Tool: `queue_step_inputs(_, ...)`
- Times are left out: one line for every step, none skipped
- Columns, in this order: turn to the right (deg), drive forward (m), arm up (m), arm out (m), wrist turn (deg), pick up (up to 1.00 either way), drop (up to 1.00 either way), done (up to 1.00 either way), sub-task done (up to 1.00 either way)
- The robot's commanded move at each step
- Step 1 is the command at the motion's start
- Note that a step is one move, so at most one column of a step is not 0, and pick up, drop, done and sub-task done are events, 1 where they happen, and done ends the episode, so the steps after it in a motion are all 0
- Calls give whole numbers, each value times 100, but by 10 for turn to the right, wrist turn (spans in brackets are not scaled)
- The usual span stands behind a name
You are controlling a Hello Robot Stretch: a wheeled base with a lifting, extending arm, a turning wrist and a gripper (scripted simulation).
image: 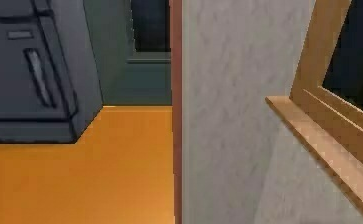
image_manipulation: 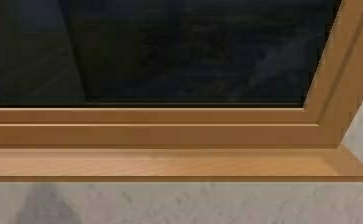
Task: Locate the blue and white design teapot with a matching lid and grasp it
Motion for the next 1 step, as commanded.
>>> queue_step_inputs(-450,0,0,0,0,0,0,0,0)
